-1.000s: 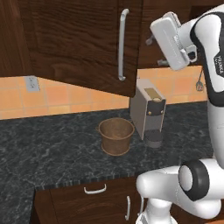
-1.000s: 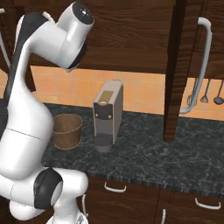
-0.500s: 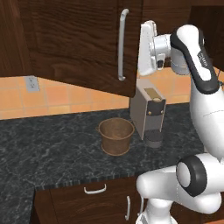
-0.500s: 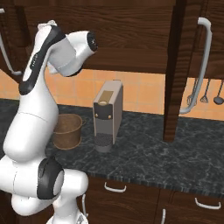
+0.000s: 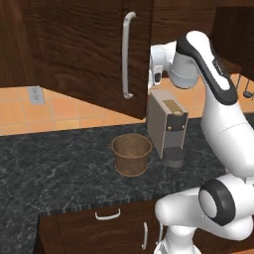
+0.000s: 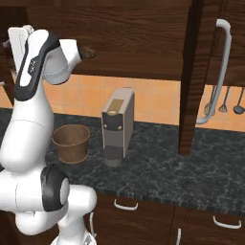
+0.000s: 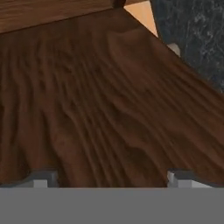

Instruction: Open the cabinet, pick up the bread from the cabinet and place it in the basket. Then move the basket to the dining counter.

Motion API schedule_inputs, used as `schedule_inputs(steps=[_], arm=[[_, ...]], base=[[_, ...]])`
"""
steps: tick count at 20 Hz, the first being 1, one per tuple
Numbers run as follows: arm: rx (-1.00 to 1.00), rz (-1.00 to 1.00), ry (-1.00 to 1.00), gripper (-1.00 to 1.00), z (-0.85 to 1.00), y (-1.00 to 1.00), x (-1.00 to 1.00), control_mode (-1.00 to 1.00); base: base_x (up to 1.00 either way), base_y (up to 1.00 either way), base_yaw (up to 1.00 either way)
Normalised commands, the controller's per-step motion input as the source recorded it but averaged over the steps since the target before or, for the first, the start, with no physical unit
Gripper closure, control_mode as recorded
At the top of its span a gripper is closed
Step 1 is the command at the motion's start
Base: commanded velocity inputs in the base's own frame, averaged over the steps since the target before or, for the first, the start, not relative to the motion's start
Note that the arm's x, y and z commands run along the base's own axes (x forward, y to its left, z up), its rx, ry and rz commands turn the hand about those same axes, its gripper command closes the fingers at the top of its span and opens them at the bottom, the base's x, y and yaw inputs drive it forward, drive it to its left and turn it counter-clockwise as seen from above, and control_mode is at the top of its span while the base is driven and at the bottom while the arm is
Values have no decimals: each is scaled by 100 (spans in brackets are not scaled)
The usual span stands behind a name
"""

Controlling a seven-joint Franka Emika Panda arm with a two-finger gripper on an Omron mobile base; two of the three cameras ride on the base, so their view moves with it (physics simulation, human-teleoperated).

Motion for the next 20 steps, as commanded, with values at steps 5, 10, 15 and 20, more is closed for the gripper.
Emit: schedule_inputs(steps=[5, 10, 15, 20], arm=[[0, 17, -9, -100, -23, 100, -100, -100], [-1, 1, -20, -100, -13, 100, -59, -100], [-2, -6, -27, -100, 0, 99, -5, -100], [-17, -13, -36, -100, 0, -54, 25, -100]], base=[[0, 0, 0], [0, 0, 0], [0, 0, 0], [0, 0, 0]])
